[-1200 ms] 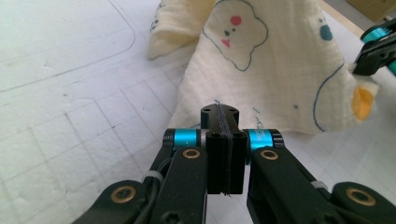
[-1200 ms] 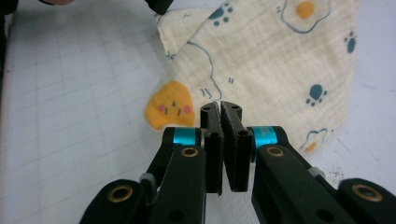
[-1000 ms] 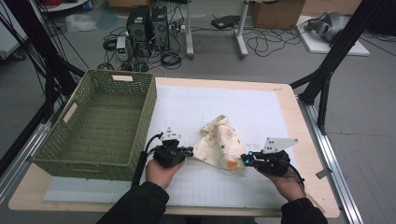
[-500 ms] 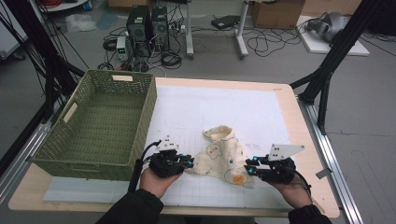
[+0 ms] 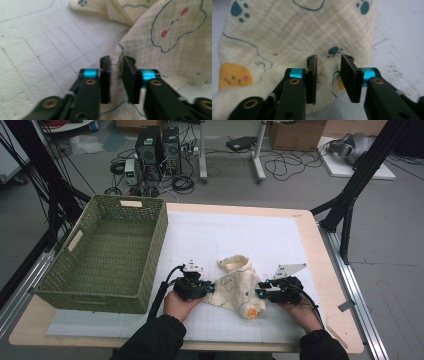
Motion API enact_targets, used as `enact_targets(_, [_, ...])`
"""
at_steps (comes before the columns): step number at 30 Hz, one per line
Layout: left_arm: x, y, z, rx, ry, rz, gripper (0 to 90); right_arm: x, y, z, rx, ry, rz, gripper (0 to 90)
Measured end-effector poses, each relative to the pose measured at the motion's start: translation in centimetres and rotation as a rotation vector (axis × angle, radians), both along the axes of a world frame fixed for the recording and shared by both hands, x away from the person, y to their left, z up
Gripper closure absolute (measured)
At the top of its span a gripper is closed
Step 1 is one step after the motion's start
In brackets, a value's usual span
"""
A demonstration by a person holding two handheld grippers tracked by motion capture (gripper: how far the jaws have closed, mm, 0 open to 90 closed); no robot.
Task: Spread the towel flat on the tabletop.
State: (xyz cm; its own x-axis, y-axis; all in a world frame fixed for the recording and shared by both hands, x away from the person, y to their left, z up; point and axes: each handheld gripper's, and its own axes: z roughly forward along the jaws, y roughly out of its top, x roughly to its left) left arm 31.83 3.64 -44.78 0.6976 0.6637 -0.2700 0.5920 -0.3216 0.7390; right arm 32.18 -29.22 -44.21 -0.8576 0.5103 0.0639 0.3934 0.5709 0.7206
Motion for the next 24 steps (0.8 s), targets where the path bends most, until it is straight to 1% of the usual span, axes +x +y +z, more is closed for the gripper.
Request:
enact_targets(1, [-0.1,0.0,0.0,0.006,-0.012,-0.002,85.2,0.0,0.1,-0.1,-0.009,0.002,0.01,73.7])
enact_targets(2, [-0.2,0.0,0.0,0.006,-0.013,-0.001,86.4,0.0,0.2,-0.1,-0.009,-0.002,0.014,79.2])
enact_targets(3, [-0.3,0.0,0.1,0.01,-0.01,-0.003,86.9,0.0,0.2,-0.1,-0.008,-0.002,0.022,82.1])
enact_targets(5, [-0.5,0.2,0.3,0.017,-0.009,-0.001,87.3,-0.1,0.1,-0.1,-0.001,0.011,0.027,86.6])
enact_targets(7, [-0.9,0.5,0.6,0.014,-0.006,-0.001,87.4,-0.3,0.0,0.1,-0.013,0.001,0.032,87.2])
enact_targets(8, [-1.2,0.7,0.6,0.019,-0.008,0.002,87.5,-0.4,-0.1,0.2,-0.008,0.001,0.035,87.2])
enact_targets(12, [-2.1,1.4,0.8,0.017,-0.005,0.007,87.5,-1.0,-0.8,0.8,0.003,-0.01,0.024,87.3])
enact_targets(19, [-3.4,2.6,1.5,0.019,-0.01,0.004,87.5,-2.4,-2.0,1.4,-0.011,-0.03,0.011,87.4])
enact_targets(20, [-3.5,2.7,1.6,0.026,-0.01,0.002,87.5,-2.6,-2.3,1.4,-0.015,-0.034,0.007,87.4])
enact_targets(22, [-3.7,3.1,1.5,0.02,-0.001,0.007,87.5,-2.9,-2.7,1.4,-0.003,-0.025,0.003,87.4])
enact_targets(23, [-3.7,3.2,1.5,0.024,0.005,0.004,87.5,-3.0,-2.8,1.4,0.002,-0.02,0.004,87.4])
enact_targets(24, [-3.8,3.3,1.5,0.021,0.005,0.002,87.4,-3.1,-2.9,1.3,-0.001,-0.014,0.009,87.4])
